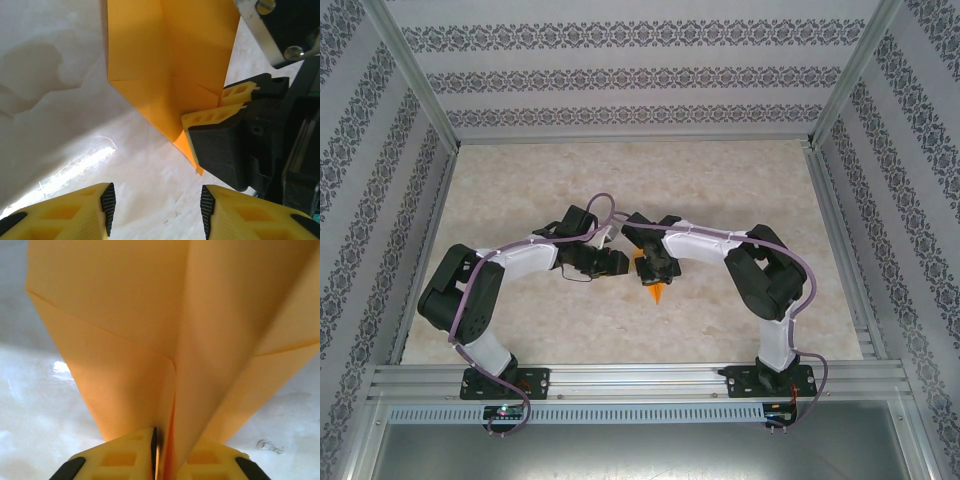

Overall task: Fold a paper plane with a square sheet of paper (pick it up from the middle)
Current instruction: Move a paper plane to the center of the table, then reset both arms

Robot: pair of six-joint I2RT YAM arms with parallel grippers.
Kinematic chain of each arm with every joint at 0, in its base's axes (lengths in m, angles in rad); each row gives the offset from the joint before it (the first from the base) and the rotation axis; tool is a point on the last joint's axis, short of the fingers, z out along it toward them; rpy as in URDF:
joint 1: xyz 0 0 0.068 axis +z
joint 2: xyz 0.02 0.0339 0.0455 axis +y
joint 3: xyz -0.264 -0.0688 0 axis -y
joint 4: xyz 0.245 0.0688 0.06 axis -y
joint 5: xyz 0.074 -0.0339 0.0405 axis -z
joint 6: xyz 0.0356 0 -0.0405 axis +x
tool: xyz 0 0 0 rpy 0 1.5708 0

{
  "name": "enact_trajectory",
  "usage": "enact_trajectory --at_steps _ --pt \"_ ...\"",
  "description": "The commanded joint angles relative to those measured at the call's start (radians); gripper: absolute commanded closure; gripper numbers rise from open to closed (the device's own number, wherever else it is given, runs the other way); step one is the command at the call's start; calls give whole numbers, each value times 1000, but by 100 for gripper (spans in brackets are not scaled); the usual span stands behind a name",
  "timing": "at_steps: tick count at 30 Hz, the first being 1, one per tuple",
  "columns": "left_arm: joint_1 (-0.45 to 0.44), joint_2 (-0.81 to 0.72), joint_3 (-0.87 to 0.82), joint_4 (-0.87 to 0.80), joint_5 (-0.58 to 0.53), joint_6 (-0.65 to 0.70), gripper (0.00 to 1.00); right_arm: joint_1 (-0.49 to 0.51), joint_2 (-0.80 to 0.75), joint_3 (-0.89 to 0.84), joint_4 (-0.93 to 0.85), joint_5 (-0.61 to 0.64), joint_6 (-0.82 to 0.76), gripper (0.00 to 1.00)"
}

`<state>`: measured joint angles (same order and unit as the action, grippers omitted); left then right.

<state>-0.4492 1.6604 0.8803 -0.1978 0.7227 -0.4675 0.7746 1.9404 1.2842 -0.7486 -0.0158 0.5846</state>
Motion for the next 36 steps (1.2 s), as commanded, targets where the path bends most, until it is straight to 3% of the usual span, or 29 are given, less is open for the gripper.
enact_trajectory --at_steps 1,6,16,25,31,36 --pt "12 -25 -11 -48 -26 39 49 11 32 15 -35 56 -13 88" --pt "13 -29 -4 -70 -41 49 49 13 2 12 -25 62 -11 87" --pt "29 -68 77 -142 -164 92 47 -28 -145 -12 -20 -24 -10 66" --pt "46 -144 166 -231 -429 200 26 -129 -333 -65 21 -100 -71 53" --pt "96 -233 116 -153 -731 275 2 -262 -489 -182 202 -122 -206 42" --pt "176 -260 50 -24 -930 328 0 -378 -653 -373 444 26 -344 21"
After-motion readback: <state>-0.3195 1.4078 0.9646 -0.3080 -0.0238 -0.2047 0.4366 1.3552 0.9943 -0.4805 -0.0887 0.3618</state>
